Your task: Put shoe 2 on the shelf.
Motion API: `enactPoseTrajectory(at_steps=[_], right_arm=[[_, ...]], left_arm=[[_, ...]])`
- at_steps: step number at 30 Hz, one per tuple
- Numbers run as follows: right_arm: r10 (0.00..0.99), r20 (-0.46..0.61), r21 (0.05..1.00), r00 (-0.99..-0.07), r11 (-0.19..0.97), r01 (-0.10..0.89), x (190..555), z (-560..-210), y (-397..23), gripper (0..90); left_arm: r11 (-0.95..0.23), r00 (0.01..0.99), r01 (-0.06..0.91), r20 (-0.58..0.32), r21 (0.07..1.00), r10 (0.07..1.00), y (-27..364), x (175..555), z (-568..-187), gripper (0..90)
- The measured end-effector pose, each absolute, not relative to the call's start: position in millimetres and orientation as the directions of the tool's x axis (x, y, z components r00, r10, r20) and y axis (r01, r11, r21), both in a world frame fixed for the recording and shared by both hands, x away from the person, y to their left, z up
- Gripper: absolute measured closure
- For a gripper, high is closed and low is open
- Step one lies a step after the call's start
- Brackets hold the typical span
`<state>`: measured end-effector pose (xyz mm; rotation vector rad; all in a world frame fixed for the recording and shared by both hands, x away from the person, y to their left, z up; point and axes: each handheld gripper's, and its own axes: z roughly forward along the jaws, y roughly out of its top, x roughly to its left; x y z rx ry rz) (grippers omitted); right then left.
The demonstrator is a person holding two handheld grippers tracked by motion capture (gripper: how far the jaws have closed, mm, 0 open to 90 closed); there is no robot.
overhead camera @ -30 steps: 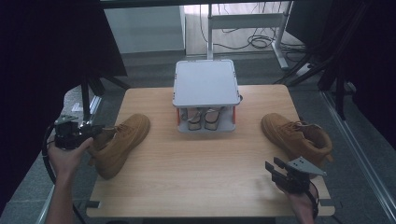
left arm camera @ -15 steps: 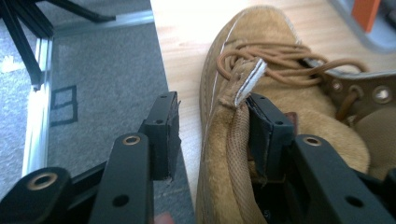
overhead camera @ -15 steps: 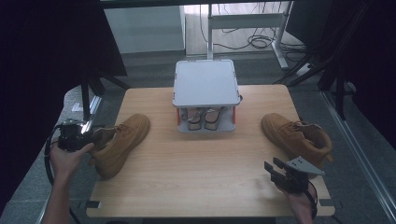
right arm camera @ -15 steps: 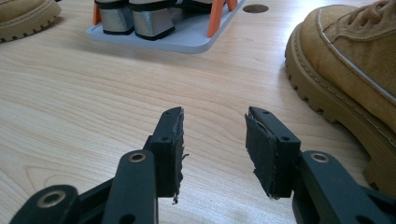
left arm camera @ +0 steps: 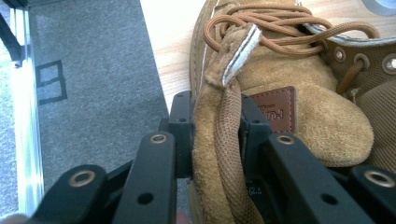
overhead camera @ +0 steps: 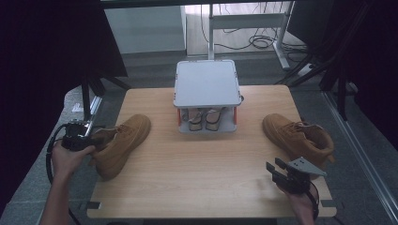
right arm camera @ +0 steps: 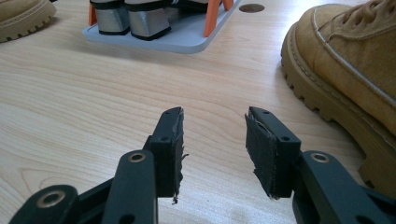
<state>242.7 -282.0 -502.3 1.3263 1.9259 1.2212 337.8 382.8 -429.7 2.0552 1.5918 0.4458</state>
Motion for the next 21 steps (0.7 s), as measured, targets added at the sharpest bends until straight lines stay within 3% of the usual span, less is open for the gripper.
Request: enactPoseTrajectory(at_steps=[9, 14, 21], right_arm=[[0.903, 0.034, 0.916, -0.429, 0.144, 0.375, 238, -453, -292, 55.1], [0.928, 0.003, 0.932, -0.373, 0.133, 0.338, 249, -410, -327, 53.2], [0.968, 0.054, 0.878, -0.245, 0.071, 0.474, 298, -388, -397, 49.3]], left_arm=[[-0.172, 0.254, 0.796, -0.061, 0.581, 0.965, 384, 337, -431, 74.9], [-0.163, 0.252, 0.795, -0.073, 0.584, 0.965, 385, 337, -431, 75.1], [-0.161, 0.25, 0.795, -0.074, 0.585, 0.965, 385, 336, -431, 75.2]])
